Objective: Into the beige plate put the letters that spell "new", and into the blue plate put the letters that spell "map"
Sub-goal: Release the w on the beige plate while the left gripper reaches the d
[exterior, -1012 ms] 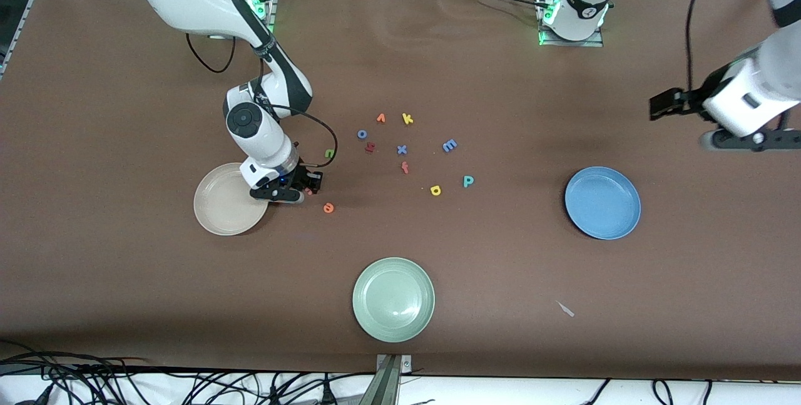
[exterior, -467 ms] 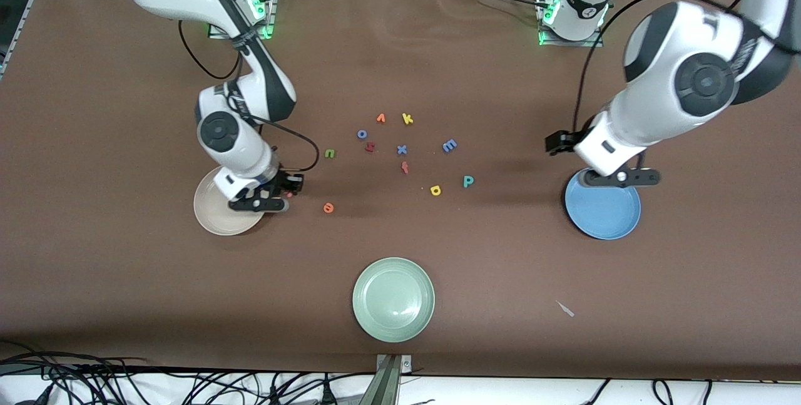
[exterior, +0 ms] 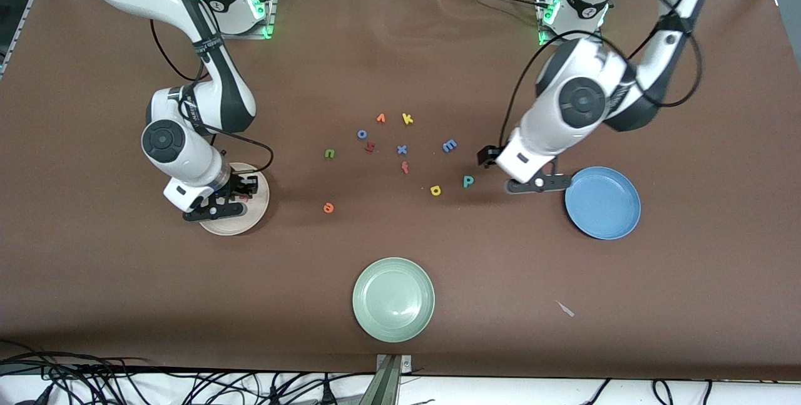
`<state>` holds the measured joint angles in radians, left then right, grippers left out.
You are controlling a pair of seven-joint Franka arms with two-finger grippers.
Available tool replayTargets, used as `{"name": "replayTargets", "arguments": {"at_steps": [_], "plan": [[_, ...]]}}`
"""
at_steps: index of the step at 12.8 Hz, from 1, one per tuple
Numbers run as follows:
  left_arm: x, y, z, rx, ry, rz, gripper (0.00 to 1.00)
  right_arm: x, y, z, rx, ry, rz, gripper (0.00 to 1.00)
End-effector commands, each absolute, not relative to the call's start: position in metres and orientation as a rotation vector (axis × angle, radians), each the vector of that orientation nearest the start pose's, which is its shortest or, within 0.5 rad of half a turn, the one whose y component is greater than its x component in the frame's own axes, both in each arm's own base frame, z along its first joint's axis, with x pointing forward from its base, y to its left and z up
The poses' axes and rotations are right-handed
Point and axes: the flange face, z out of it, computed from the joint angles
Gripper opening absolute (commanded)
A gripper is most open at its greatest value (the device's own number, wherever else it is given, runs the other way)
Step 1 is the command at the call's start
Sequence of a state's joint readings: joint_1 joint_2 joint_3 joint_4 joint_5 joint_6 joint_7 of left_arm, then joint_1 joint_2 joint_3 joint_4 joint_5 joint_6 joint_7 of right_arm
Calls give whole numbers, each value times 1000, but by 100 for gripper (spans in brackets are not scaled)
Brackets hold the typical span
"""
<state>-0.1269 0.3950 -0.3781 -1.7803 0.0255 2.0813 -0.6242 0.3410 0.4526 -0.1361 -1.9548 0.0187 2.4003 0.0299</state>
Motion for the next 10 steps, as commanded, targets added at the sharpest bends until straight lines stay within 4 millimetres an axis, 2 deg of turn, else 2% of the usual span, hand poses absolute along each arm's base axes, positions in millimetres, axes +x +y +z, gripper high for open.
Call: {"name": "replayTargets", "arguments": {"at_steps": [1, 2, 3, 4, 5, 6, 10], "plan": [[568, -316, 299, -3187, -195, 146, 100, 589, 126, 241, -3172, -298, -44, 57], [565, -323, 284, -3176, -183, 157, 100, 590, 131, 245, -3166, -269, -53, 63], [565, -324, 271, -3166, -173, 156, 100, 590, 138, 248, -3163, -212, -61, 65], [565, -326, 255, -3159, -157, 145, 100, 590, 155, 252, -3147, -147, -73, 65], [565, -329, 243, -3153, -171, 114, 100, 589, 186, 255, -3123, -65, -85, 65], [567, -330, 233, -3140, -173, 87, 98, 592, 209, 258, -3103, 29, -98, 65], [562, -340, 205, -3128, -167, 62, 89, 602, 276, 235, -3038, 264, -78, 65]]}}
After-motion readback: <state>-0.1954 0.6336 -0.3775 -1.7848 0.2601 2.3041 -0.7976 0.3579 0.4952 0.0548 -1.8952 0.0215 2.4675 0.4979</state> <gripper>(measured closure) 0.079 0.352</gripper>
